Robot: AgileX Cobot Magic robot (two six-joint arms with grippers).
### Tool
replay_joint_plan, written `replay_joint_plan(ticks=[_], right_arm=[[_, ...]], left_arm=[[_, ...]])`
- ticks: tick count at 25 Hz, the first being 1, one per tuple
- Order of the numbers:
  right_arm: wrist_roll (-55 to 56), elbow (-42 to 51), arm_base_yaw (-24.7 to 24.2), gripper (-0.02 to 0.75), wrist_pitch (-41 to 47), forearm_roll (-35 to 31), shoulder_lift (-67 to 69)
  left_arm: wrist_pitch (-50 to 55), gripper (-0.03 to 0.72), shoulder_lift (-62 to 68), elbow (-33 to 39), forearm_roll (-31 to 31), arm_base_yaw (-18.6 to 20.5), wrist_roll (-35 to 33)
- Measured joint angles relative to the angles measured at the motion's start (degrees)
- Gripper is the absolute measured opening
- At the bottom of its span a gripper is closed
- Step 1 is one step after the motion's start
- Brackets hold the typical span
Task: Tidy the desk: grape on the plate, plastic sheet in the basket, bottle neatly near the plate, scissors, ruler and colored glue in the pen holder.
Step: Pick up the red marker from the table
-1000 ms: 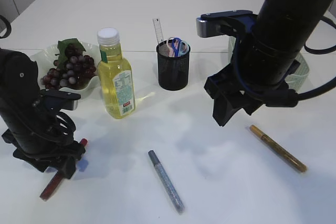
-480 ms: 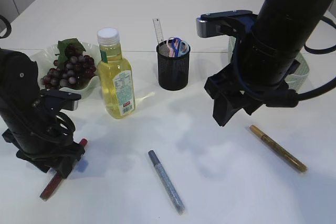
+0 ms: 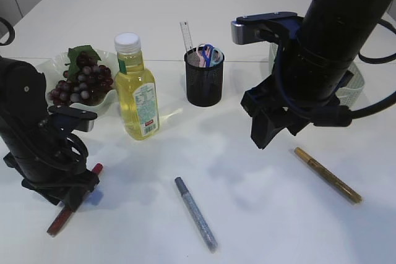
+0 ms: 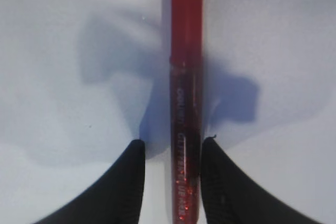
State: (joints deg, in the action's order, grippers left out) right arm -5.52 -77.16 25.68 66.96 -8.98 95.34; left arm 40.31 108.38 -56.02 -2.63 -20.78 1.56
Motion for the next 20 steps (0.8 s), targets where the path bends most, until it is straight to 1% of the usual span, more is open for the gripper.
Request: replay_joint_plan(ticks=[10,16,20], right_arm=[[0.0,0.0,0.0,0.496,-0.03,0.0,0.0],[-0.1,0.04,0.0,0.496,-0.03,0.0,0.0],[-0.1,0.04,0.0,0.496,-0.03,0.0,0.0]], left_arm=[[0.4,0.26,0.0,0.0,0.0,-0.07,-0.22],[0.4,0.316,1.03,0.0,0.0,-0.07,-0.22],[0.4,0.325,1.11,0.0,0.0,-0.07,-0.22]])
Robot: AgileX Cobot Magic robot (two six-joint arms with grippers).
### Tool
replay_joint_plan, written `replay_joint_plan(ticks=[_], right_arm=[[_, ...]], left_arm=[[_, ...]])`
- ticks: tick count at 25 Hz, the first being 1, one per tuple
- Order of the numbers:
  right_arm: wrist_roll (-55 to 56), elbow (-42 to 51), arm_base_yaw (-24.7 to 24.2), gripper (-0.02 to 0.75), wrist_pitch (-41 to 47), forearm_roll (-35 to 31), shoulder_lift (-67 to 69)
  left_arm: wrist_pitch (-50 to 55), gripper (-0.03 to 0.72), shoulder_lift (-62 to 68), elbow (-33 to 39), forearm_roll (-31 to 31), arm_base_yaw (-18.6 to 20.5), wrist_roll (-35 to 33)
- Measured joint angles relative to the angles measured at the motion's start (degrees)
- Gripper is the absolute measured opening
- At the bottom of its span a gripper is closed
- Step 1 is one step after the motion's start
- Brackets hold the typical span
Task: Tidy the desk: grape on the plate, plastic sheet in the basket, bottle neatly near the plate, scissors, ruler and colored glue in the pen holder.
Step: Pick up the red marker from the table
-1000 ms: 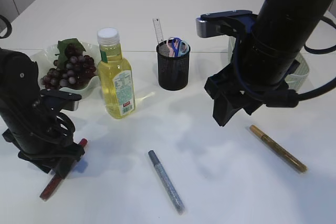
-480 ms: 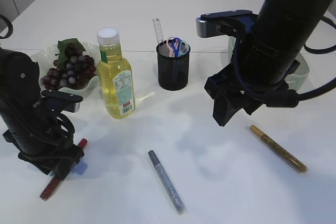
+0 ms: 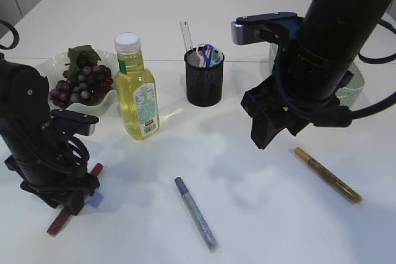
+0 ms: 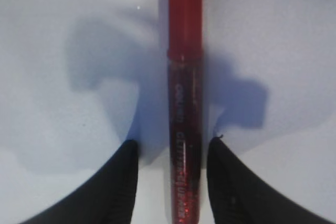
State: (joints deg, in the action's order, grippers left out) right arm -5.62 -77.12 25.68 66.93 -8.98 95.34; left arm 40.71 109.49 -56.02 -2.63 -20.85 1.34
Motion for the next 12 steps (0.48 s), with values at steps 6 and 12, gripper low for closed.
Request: replay_joint_plan(ticks=[6,12], right_arm=[[0.0,0.0,0.0,0.496,0.0,0.0,0.0],[0.0,0.0,0.0,0.496,-0.1,0.0,0.0]], left_arm=[[-0.11,0.249,0.0,0.0,0.0,0.0,0.0],[-0.11,0.134,0.0,0.0,0.0,0.0,0.0]])
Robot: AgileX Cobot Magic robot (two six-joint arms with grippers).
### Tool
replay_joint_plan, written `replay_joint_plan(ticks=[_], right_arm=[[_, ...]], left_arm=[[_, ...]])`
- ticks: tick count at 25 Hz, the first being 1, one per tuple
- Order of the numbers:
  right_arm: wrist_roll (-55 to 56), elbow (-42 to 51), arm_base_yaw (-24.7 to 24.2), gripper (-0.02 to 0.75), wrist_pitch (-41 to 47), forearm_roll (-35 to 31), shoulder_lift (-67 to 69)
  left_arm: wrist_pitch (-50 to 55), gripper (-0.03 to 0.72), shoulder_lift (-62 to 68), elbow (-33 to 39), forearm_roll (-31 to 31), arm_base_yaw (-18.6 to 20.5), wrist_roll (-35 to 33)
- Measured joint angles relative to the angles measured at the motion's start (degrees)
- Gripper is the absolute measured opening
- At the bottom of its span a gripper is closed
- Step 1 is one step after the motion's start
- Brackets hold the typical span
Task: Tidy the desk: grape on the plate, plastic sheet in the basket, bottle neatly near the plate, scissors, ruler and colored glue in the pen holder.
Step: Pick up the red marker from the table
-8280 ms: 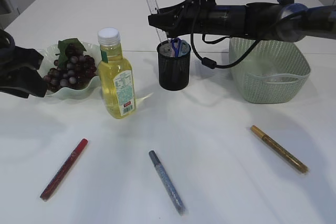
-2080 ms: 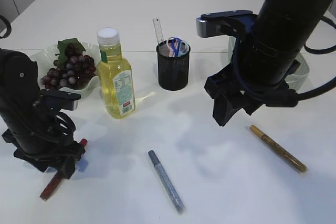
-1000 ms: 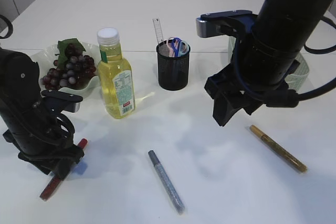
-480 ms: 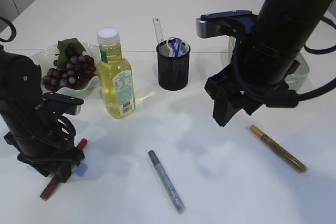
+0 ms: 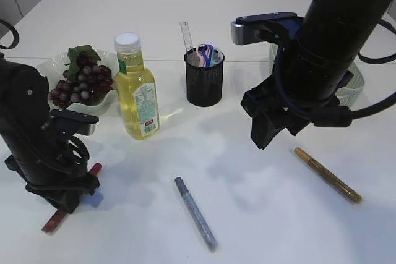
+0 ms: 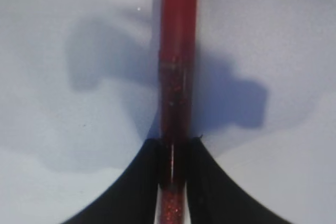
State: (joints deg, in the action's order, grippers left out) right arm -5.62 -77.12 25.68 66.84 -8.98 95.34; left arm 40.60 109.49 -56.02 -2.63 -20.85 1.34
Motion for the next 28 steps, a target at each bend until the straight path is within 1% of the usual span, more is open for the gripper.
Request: replay_joint_plan(ticks=[6,18,28], right_arm=[[0.0,0.0,0.0,0.496,0.0,0.0,0.0],[-0.09,0.0,0.0,0.496,-0.12,0.0,0.0],[-0.09,0.0,0.0,0.495,-0.3,0.0,0.0]], left_arm=[[0.23,0.067,0.0,0.0,0.0,0.0,0.0],[0.82,0.055,-0.37,-0.24,0.0,0.0,0.0],[1.77,0.053,-9.4,-0.03,-1.0,0.0,0.0]])
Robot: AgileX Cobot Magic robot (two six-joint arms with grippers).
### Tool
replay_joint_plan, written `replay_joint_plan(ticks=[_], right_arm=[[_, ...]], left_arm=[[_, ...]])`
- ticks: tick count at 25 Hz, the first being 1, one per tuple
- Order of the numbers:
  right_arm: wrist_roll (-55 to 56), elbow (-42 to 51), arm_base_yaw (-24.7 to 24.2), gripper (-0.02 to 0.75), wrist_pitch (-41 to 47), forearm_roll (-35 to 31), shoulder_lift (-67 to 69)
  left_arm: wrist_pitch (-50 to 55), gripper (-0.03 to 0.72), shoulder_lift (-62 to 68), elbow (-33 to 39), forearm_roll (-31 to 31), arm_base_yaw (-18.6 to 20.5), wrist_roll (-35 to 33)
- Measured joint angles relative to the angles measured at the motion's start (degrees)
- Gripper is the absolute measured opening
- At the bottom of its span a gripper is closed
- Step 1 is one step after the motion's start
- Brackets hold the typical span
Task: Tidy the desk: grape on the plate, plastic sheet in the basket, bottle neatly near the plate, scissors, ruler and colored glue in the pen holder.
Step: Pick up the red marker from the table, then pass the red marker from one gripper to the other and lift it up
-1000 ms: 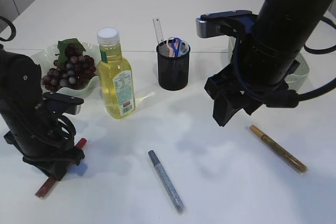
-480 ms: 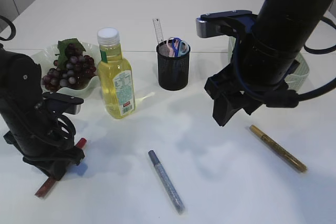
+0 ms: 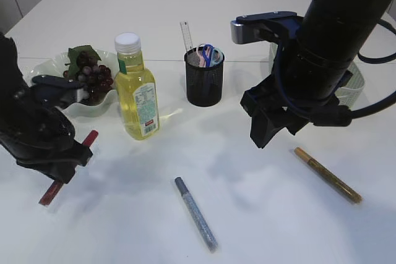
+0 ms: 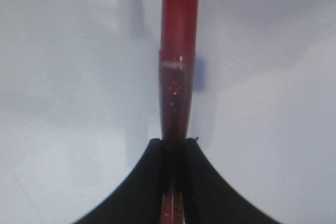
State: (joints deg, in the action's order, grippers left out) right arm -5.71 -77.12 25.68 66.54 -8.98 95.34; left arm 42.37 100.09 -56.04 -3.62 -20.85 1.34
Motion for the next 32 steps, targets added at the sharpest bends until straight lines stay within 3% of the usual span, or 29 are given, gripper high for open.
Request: replay_joint_plan(ticks=[5,12,27,32], right_arm=[[-0.83,0.0,0.0,0.495,-0.34,-0.85,0.0],[-8.52,0.0,0.0,0.495,-1.28,-11.26,0.0],[-18.75,0.09,0.0,0.494,-9.81,-28.17,-2.74],[-24.01,0.09,0.0,0.494,-14.4,-36.79,-3.91]], left_arm=[[0.11,0.053,-5.97,0.0,-1.67,0.0,0.0],[-0.45,0.053,-13.51,0.0,-6.36,0.0,-3.08],[-2.93,0.052,-17.65,0.0,-41.96,0.0,-31.21],[-3.18,0.052,-17.65,0.0,-48.07,0.0,-34.93]])
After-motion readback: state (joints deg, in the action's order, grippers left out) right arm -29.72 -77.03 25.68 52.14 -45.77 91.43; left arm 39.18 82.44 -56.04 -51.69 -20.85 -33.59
